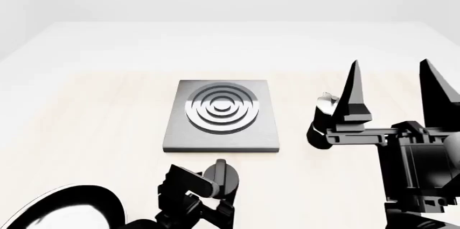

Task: Turn on the stove and put the moka pot on it.

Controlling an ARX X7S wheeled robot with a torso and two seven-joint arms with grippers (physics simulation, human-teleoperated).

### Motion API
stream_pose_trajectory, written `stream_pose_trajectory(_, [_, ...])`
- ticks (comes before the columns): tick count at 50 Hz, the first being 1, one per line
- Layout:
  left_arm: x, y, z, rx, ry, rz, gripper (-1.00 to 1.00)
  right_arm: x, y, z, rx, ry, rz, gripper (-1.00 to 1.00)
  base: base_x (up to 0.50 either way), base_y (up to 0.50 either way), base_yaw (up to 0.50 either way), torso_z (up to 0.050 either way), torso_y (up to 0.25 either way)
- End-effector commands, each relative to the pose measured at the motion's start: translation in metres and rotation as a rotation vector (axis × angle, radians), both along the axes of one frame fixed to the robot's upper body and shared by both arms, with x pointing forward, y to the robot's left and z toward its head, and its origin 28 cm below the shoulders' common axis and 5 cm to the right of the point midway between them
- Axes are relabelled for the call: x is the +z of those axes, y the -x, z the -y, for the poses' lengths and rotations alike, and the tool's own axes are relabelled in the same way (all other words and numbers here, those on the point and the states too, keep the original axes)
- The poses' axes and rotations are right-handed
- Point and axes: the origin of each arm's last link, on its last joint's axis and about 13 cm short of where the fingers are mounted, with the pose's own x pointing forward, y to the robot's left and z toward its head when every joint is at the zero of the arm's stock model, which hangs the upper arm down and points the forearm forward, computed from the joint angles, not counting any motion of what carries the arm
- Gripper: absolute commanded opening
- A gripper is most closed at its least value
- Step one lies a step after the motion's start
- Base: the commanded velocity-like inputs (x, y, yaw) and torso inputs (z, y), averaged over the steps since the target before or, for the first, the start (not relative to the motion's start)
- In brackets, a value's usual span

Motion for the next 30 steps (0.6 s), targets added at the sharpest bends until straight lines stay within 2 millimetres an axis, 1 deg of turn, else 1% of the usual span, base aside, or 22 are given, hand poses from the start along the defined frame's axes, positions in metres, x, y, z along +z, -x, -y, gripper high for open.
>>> stream_pose_trajectory(1, [-0.0034,-0.0006,0.0018,-0.009,0.002,-0.007,1.0,-0.0009,0.0002,-0.0005,0.003,0.0,-0.003,1.0,0.0,0.0,0.0,0.0,0.0])
stream_pose_trajectory(8, [-0.0069,-0.0012,0.0016,-0.007,0.005,-0.015,1.0,0.0006,0.0006,-0.0004,0.003,0.001,0.0,1.0,0.0,0.0,0.0,0.0,0.0])
stream_pose_trajectory(30, [-0.0091,-0.002,0.0024,-0.006,0.006,-0.021,1.0,0.001,0.0005,-0.0007,0.005,0.004,0.001,1.0,0.0,0.0,0.0,0.0,0.0])
